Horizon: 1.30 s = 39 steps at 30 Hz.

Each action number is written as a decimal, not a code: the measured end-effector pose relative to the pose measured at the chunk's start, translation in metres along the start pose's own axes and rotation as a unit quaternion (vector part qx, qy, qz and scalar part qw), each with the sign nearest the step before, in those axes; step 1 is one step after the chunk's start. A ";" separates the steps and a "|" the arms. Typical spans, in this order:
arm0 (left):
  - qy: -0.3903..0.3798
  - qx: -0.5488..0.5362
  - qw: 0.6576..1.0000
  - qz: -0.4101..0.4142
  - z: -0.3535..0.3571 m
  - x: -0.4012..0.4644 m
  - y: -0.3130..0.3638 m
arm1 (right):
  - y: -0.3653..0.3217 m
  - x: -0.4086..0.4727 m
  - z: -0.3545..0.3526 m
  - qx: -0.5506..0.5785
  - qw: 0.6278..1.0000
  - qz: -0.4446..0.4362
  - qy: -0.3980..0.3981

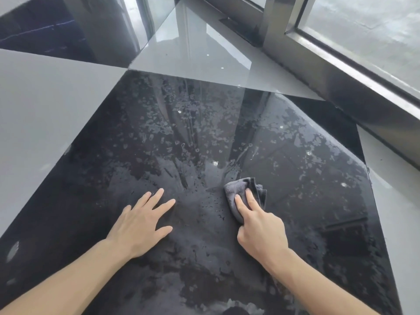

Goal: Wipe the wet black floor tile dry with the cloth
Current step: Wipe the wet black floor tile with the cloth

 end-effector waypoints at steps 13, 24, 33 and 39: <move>0.035 -0.028 0.999 0.007 0.008 -0.004 -0.002 | -0.022 0.090 -0.030 0.023 0.999 0.015 0.030; 0.063 -0.040 0.997 -0.026 -0.005 0.007 -0.010 | -0.036 -0.005 0.011 0.006 0.998 -0.056 -0.029; 0.079 -0.108 0.986 -0.098 0.008 0.007 -0.019 | -0.043 -0.008 0.004 -0.064 0.991 -0.101 -0.059; 0.112 -0.089 0.985 -0.096 0.017 0.006 -0.021 | -0.063 0.054 -0.015 -0.069 0.991 -0.108 -0.037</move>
Point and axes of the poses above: each hand's wrist, its own x-axis towards the middle knuckle, its own z-axis out of the palm, y = z × x, the point moved 3 cm from there along x, towards the middle knuckle, and after that the axes turned 9 degrees about x, right-handed, at the moved point
